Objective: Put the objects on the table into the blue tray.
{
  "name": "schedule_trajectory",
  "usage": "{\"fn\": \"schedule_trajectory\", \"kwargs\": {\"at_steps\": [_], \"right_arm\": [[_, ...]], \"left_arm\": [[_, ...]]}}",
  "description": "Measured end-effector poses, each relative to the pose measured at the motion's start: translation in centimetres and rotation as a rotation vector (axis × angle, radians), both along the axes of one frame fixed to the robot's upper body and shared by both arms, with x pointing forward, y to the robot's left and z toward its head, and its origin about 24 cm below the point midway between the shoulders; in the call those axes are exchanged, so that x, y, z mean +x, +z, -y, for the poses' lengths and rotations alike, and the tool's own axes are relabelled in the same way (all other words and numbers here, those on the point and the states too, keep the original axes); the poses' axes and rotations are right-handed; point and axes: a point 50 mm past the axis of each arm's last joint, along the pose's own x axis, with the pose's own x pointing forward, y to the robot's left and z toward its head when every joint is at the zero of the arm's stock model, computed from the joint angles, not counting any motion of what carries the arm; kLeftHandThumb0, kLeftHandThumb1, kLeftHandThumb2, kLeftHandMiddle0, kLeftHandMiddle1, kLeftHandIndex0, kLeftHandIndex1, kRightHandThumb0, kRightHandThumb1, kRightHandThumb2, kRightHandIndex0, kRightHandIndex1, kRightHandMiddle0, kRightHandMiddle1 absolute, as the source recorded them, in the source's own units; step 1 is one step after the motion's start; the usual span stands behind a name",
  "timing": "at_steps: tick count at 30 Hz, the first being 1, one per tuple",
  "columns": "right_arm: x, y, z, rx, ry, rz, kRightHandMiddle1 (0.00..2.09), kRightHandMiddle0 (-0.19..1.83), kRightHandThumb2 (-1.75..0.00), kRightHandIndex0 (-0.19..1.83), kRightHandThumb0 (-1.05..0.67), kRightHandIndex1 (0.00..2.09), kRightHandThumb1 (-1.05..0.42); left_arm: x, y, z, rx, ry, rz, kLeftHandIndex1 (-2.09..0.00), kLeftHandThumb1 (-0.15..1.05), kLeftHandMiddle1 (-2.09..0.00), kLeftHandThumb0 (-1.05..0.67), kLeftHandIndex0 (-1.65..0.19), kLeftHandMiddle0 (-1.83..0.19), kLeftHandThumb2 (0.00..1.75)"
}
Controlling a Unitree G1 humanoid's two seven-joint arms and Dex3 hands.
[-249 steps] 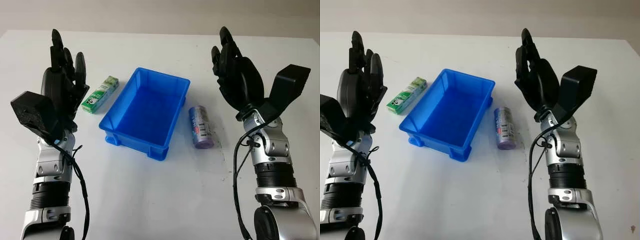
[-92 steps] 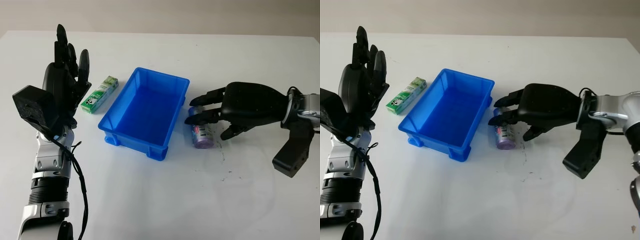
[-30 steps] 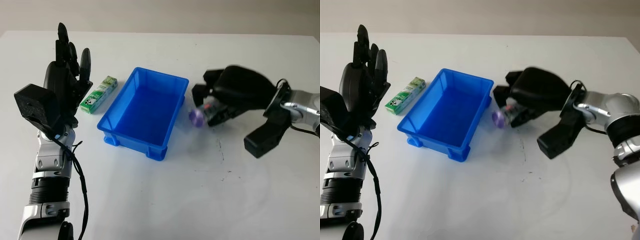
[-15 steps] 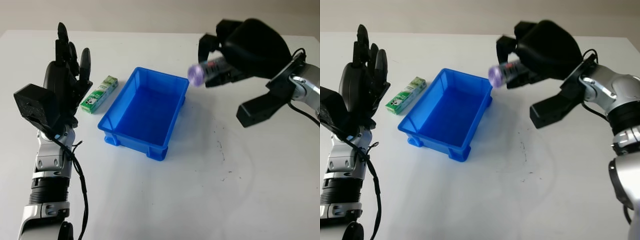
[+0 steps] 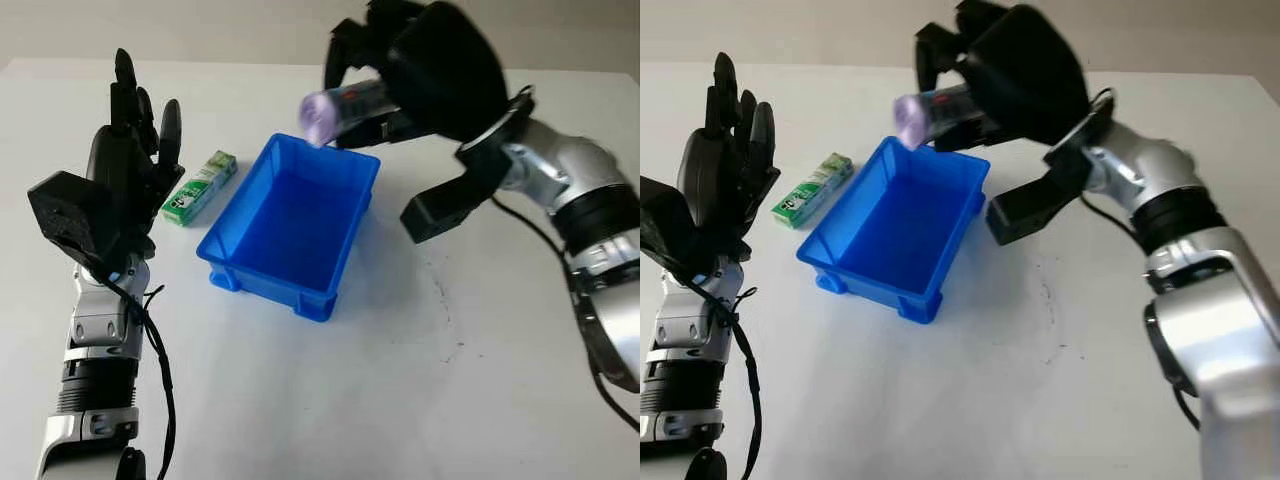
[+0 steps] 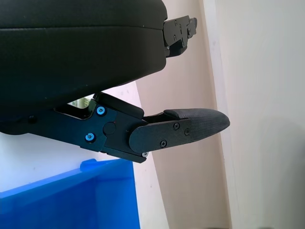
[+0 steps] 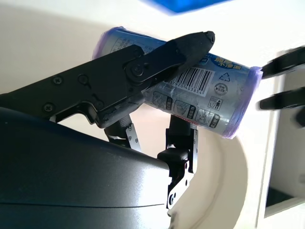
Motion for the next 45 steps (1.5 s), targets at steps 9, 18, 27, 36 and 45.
{"fn": "schedule_trajectory", "kwargs": {"at_steps": [9,18,27,36,45], "right_arm": [[0.1,-2.2,-2.5,-0.189,0.045,-0.229,2.09,0.48,-0.08,0.61,-0.52,2.09,-1.05],[0.2,-2.3,-1.7,-0.449,-0.038,-0.462,0.24,0.04,-0.16,0.0,-0.72,0.14,-1.05],[-0.4,-0.8,-1.2,-0.454,-0.07,-0.466,0.0,-0.19,-0.47,-0.19,-0.85,0.0,-1.05],[-0.3,0.9,0.2,-0.141,-0.016,-0.47,0.0,-0.19,-0.48,-0.19,-0.82,0.0,-1.05],[0.7,0.1,3.3,0.463,0.071,-0.871,0.0,-0.19,-0.61,-0.19,-0.8,0.0,-1.05]], "left_arm": [[-0.4,-0.1,-0.1,-0.002,0.009,-0.001,0.0,1.05,-0.02,-0.72,0.19,0.19,0.56],[-0.4,-0.1,-0.2,-0.005,0.015,0.001,0.0,1.05,-0.04,-0.72,0.19,0.19,0.54],[-0.3,-0.2,-0.1,-0.004,0.013,-0.011,-0.02,1.05,-0.05,-0.74,0.19,0.19,0.53],[-0.3,-0.1,-0.1,0.003,0.019,-0.015,-0.02,1.05,-0.05,-0.72,0.19,0.19,0.54],[-0.4,0.0,-0.5,0.009,0.03,-0.017,-0.04,1.05,-0.06,-0.72,0.17,0.16,0.5]]}}
